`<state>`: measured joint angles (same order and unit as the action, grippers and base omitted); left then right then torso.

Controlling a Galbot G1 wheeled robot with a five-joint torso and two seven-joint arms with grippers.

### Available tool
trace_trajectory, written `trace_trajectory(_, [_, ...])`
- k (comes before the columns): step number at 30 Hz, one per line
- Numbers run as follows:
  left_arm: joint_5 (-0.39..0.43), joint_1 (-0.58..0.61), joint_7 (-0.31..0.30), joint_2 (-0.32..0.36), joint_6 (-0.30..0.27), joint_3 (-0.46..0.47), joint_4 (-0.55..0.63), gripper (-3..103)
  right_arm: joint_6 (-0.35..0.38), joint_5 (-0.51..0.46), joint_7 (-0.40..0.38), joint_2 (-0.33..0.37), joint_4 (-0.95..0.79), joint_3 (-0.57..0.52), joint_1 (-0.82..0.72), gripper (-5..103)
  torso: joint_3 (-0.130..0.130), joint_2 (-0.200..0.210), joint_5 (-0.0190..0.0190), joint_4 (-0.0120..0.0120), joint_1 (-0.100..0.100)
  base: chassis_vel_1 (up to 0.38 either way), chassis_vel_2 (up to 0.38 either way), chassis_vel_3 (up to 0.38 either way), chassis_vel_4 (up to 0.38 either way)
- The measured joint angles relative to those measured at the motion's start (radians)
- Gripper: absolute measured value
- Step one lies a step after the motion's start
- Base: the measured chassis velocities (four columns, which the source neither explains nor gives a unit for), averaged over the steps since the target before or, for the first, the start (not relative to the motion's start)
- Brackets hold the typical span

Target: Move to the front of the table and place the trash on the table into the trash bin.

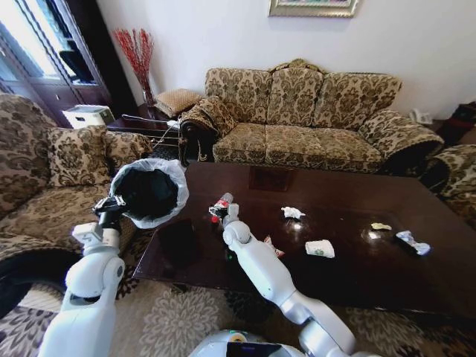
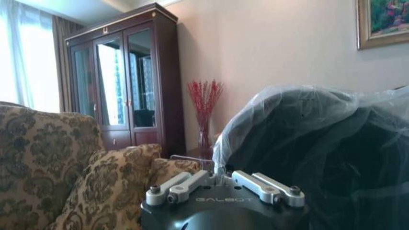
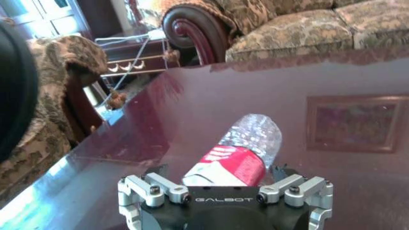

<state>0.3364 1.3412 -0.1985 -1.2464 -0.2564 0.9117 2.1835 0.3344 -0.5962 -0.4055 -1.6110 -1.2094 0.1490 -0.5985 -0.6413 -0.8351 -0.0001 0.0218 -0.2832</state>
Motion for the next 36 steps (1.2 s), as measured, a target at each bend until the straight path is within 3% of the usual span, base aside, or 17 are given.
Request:
trace_trajectory(13, [-0.002,0.005,0.0,0.004,-0.005,0.002,0.017,1,0.002,-0.06,0.034,0.002,0.067,0.021,0.035,102,0.0,0.0,0.0,0.0,0.0,0.0,0.0,0.0,0.0])
trace_trajectory(16, [-0.001,0.007,0.001,0.005,-0.006,0.002,0.021,1,0.001,-0.066,0.04,0.002,0.069,0.025,0.033,88,0.0,0.0,0.0,-0.0001,0.0,0.0,0.0,0.0,0.0])
trace_trajectory(18, [-0.001,0.007,0.001,0.005,-0.006,0.002,0.021,1,0.0,-0.066,0.043,0.002,0.069,0.026,0.031,88,0.0,0.0,0.0001,-0.0001,0.0,0.0,0.0,0.0,0.0])
trace_trajectory(20, [0.0,0.009,0.001,0.005,-0.006,0.003,0.024,1,-0.004,-0.064,0.049,0.002,0.069,0.027,0.028,77,0.0,0.0,0.0001,-0.0001,0.0,0.0,0.0,0.0,0.0])
trace_trajectory(21, [0.0,0.009,0.001,0.005,-0.006,0.003,0.024,1,-0.004,-0.064,0.049,0.002,0.069,0.027,0.028,77,0.0,0.0,0.0001,-0.0001,0.0,0.0,0.0,0.0,0.0])
trace_trajectory(24, [0.0,0.01,0.006,0.003,-0.007,0.002,0.026,1,-0.008,-0.053,0.055,0.002,0.07,0.027,0.025,61,0.0,0.0,0.0001,-0.0001,0.0,0.0,0.0,0.0,0.0])
trace_trajectory(28, [0.0,0.009,0.008,0.002,-0.01,-0.001,0.026,1,-0.015,-0.036,0.063,0.003,0.069,0.027,0.022,50,0.0,0.0,0.0001,0.0,0.0,0.0,0.0,0.0,0.0])
trace_trajectory(30, [0.0,0.008,0.012,0.003,-0.019,-0.004,0.027,1,-0.02,-0.024,0.064,0.006,0.052,0.015,0.021,39,0.0,0.0,0.0001,0.0,0.0,0.0,0.0,0.0,0.0])
trace_trajectory(36, [0.011,-0.001,0.026,0.016,-0.045,-0.03,0.016,1,-0.027,0.0,0.059,0.062,-0.078,-0.036,0.019,25,0.0,0.0,0.0002,-0.0002,0.0,0.0,0.0,0.0,0.0])
